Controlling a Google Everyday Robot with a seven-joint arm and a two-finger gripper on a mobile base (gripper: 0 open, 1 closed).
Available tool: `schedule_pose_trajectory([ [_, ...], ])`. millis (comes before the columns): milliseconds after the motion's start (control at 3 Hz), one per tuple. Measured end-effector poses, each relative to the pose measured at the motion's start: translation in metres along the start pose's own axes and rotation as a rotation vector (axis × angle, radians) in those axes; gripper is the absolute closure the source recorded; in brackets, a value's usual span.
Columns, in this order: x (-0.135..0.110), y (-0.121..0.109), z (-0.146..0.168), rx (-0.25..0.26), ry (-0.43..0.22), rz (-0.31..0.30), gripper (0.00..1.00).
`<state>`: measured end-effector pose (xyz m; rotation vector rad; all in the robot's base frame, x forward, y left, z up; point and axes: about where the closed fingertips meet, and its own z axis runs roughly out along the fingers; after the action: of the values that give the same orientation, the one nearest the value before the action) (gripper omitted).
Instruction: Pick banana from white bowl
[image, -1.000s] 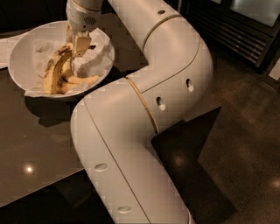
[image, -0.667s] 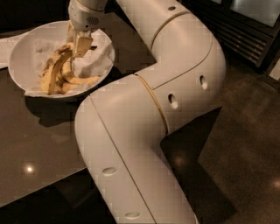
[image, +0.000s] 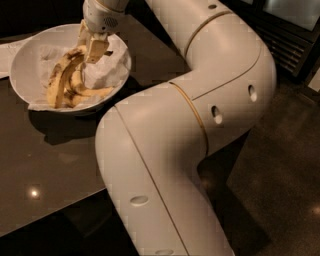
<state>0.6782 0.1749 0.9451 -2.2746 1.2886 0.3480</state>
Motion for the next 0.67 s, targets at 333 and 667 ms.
schedule_pose_trajectory([
  [333, -0.004, 0.009, -0.013, 0.025, -0.030, 0.014, 1.00],
  [667, -0.006, 0.023, -0.024, 0.050, -0.079, 0.023, 1.00],
])
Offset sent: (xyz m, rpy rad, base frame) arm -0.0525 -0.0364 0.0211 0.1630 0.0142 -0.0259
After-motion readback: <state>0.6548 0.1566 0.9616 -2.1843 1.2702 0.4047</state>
